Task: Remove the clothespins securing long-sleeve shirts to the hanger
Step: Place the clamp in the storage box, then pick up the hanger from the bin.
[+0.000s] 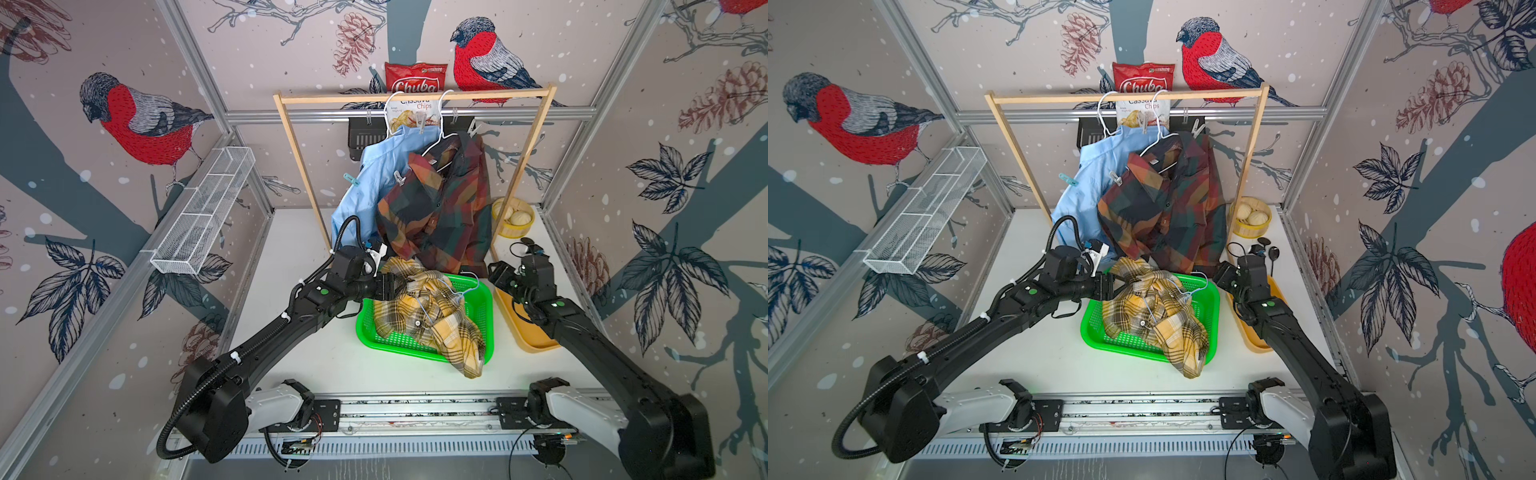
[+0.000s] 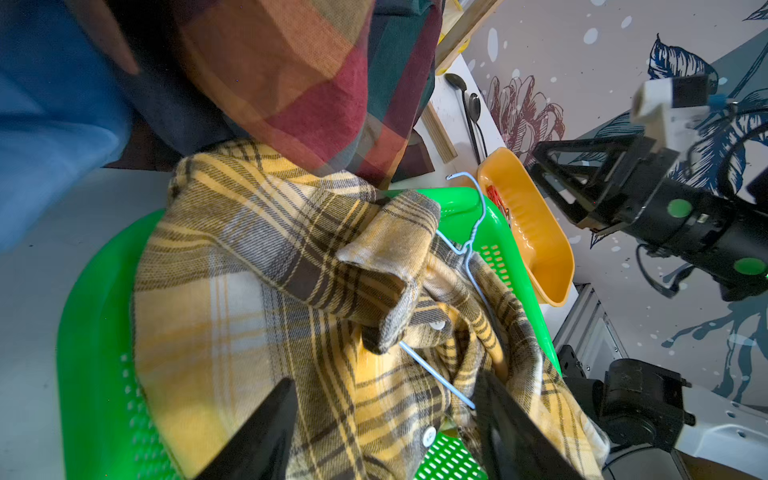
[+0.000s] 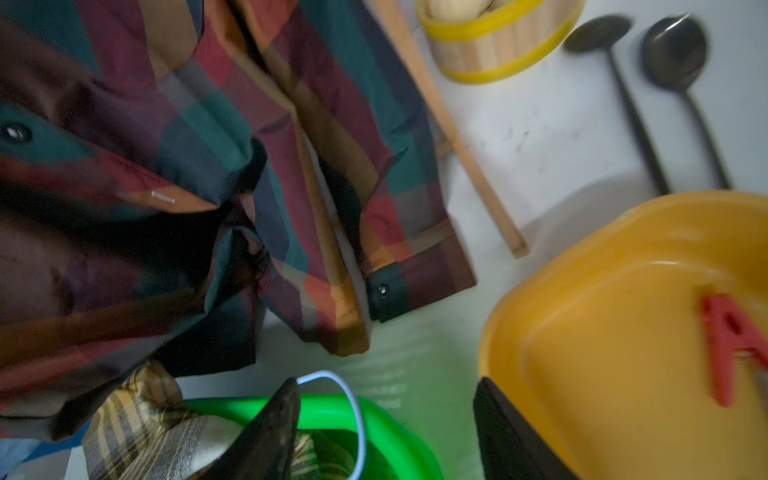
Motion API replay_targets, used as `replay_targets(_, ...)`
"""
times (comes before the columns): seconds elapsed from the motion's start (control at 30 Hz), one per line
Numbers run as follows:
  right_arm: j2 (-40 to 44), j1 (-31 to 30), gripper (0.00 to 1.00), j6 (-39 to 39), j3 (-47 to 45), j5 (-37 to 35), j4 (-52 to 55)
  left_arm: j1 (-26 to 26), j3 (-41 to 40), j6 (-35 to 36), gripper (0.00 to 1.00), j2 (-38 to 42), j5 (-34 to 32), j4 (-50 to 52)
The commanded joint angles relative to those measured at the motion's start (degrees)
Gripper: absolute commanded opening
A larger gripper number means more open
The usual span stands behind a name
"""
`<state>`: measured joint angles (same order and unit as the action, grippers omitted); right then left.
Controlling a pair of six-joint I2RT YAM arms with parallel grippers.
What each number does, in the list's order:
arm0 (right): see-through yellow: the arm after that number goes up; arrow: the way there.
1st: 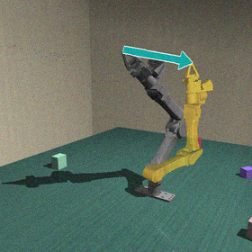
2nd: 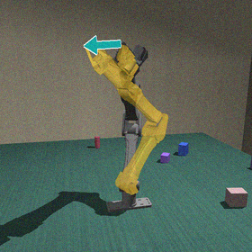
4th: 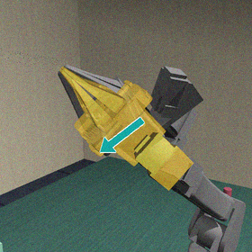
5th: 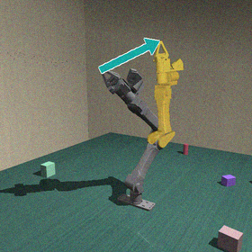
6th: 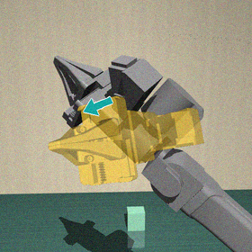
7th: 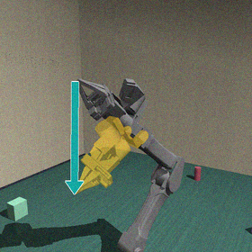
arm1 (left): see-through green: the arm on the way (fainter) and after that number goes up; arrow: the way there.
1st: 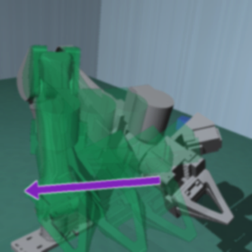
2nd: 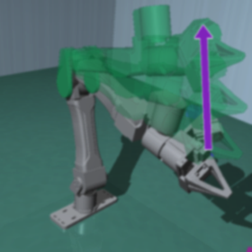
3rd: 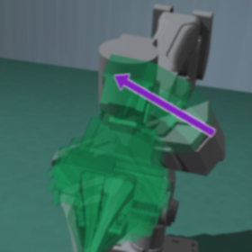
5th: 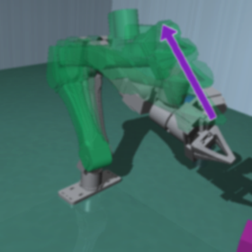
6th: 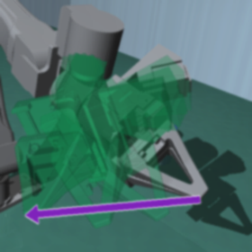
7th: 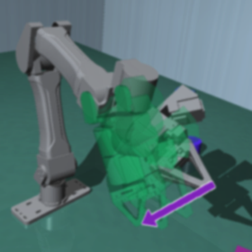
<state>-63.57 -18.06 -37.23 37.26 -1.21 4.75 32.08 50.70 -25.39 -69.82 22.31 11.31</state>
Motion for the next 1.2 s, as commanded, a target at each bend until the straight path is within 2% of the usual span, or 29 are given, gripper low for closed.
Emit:
replay_targets(0.0, -4.18, -4.76, 0.54, -0.2, 1.48, 1.08, -4.49, -0.07, -0.08, 1.32, 0.67, -0.06, -0.42, -0.95)
replay_targets(0.1, -7.71, -7.43, 0.5, -1.84, 2.92, 1.16, -5.33, -0.06, -0.03, 1.48, 0.67, -0.58, -0.51, -0.81)
replay_targets(0.3, -11.19, -7.73, 0.43, -5.33, 3.85, 1.45, -2.69, 0.01, 0.01, 1.72, 0.66, -1.22, -1.09, -0.63)
replay_targets(0.47, -4.42, -9.33, 0.52, -6.88, 2.94, -1.76, 0.32, -0.07, 0.09, 1.58, 0.66, -1.85, -0.87, -0.5)
replay_targets(0.63, -0.01, -10.37, 0.53, -8.48, 1.77, -1.65, 2.98, -0.01, 0.07, 1.36, 0.66, -2.08, -0.68, -0.7)
replay_targets(0.97, -1.99, -12.26, 0.56, -13.26, -3.76, 1.73, -1.46, -0.06, -0.07, 1.38, 0.67, -2.05, -0.86, -0.77)
replay_targets(1.17, -3.96, -11.92, 0.56, -13.63, -4.71, 2.87, -9.75, -0.04, -0.12, 1.39, 0.68, -2.14, -0.86, -0.78)
